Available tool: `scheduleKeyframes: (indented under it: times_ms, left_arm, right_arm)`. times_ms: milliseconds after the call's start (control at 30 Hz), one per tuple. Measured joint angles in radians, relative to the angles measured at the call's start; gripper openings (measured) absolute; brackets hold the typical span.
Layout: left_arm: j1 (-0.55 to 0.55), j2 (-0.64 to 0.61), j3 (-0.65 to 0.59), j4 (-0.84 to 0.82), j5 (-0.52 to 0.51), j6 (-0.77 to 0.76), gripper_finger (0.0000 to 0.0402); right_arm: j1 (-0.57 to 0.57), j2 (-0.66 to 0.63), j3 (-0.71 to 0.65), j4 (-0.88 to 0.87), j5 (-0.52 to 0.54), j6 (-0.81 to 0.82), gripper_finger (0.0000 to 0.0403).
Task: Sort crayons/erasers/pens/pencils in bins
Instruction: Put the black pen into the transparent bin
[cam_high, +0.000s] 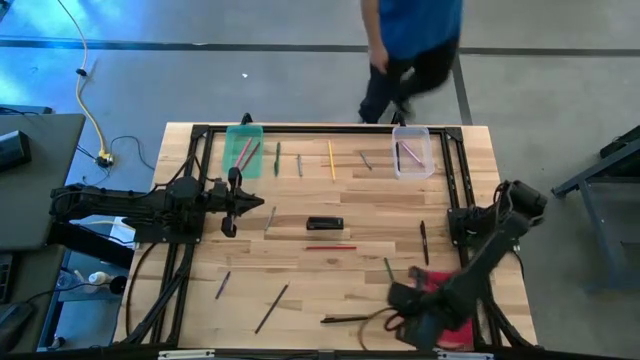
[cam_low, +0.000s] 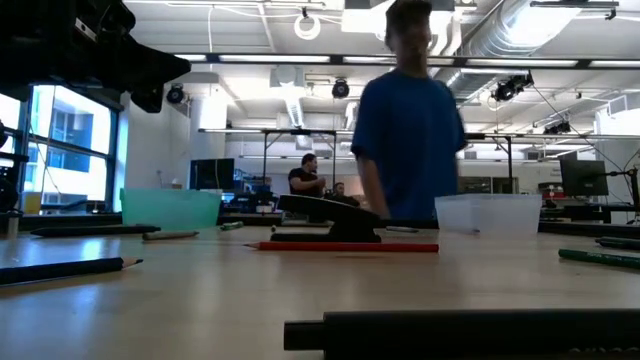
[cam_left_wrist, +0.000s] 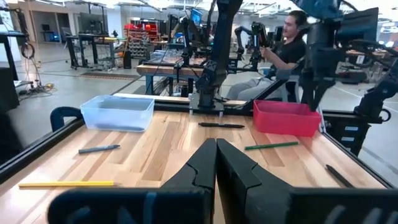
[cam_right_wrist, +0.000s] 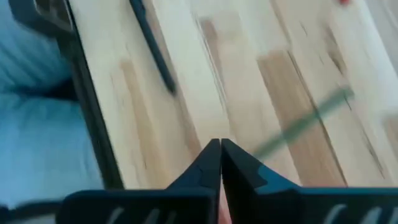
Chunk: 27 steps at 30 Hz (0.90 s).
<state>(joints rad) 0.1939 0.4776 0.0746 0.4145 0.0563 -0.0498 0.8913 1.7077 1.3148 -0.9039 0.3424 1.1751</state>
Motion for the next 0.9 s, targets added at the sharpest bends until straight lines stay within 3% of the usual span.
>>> scheduleKeyframes:
  times_ms: [200, 367, 700, 900]
  left_arm:
    - [0.0, 0.0, 0.0, -0.009, 0.011, -0.008, 0.0]
    - [0.0, 0.0, 0.0, -0.041, 0.011, -0.008, 0.0]
    - [0.0, 0.0, 0.0, -0.078, 0.01, -0.053, 0.0]
    - [0.0, 0.0, 0.0, -0.143, 0.005, -0.052, 0.0]
  right_arm:
    - [-0.097, 0.006, -0.154, 0.405, -0.063, -0.226, 0.0007]
    - [-0.117, 0.025, -0.198, 0.584, -0.055, -0.349, 0.0022]
    - [-0.117, 0.188, -0.069, 0.565, -0.061, -0.528, 0.014]
    - [-0.117, 0.23, -0.044, 0.504, -0.055, -0.529, 0.0162]
